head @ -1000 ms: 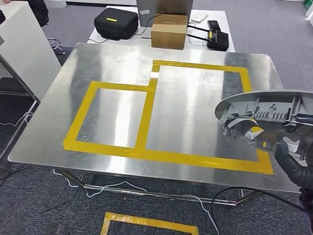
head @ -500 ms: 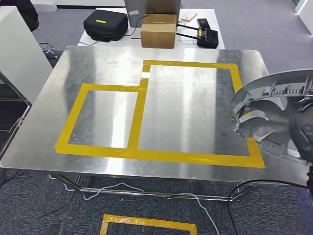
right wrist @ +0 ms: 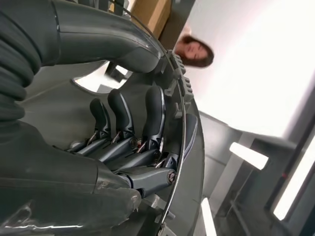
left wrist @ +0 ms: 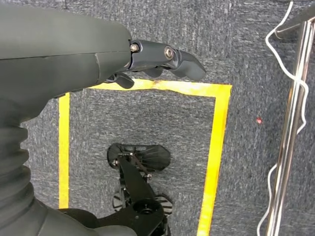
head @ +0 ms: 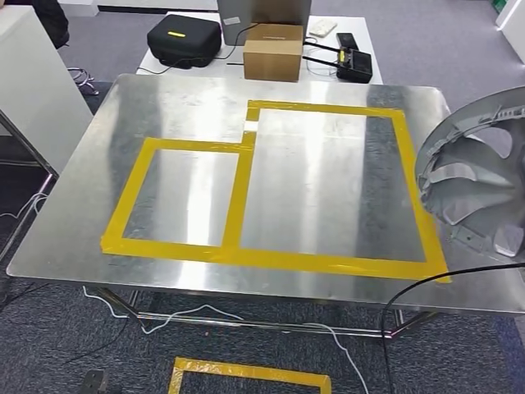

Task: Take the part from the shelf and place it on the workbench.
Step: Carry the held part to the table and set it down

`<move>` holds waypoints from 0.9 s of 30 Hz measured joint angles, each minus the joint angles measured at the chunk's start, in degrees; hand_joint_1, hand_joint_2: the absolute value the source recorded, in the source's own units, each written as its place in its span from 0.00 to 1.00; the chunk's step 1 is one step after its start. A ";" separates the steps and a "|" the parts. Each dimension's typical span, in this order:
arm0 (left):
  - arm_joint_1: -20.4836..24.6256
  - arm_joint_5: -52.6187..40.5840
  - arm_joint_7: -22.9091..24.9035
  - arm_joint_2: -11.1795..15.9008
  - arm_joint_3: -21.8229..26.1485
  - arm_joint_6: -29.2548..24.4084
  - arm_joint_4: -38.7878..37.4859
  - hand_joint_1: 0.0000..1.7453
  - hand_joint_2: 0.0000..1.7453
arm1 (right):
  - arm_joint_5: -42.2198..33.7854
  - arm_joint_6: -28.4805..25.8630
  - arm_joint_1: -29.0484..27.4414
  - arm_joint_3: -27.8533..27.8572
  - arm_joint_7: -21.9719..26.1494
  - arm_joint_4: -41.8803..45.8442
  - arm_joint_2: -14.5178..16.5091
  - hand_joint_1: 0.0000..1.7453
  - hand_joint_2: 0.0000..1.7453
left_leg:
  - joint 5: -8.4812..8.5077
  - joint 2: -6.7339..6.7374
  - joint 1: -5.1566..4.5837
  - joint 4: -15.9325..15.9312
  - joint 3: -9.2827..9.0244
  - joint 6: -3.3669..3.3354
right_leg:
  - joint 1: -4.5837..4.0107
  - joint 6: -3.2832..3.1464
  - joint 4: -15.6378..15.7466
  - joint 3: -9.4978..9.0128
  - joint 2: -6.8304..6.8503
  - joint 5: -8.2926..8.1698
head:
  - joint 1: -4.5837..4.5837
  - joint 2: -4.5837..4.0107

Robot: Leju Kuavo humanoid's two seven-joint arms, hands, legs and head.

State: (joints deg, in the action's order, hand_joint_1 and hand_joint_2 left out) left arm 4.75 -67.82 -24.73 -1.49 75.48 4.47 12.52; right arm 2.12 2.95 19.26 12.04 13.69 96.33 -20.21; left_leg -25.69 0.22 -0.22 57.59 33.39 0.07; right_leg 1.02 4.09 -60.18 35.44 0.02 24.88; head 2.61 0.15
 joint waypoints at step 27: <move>1.22 -2.25 0.65 0.05 -3.79 0.34 0.00 0.00 1.00 | 3.16 5.55 23.13 -5.17 -0.58 -30.41 0.37 1.00 1.00 | 1.41 -0.20 0.43 -0.14 1.79 -0.64 | 0.01 0.40 -12.06 7.24 -0.40 3.87 | -0.39 0.00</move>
State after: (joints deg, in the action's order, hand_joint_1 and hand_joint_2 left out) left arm 5.97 -70.06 -24.08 -1.44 71.69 4.81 12.52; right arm 5.28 8.49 42.39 6.87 13.11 65.92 -19.84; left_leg -24.28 0.02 0.21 57.46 35.18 -0.57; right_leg 1.03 4.50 -72.24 42.68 -0.38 28.75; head 2.21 0.15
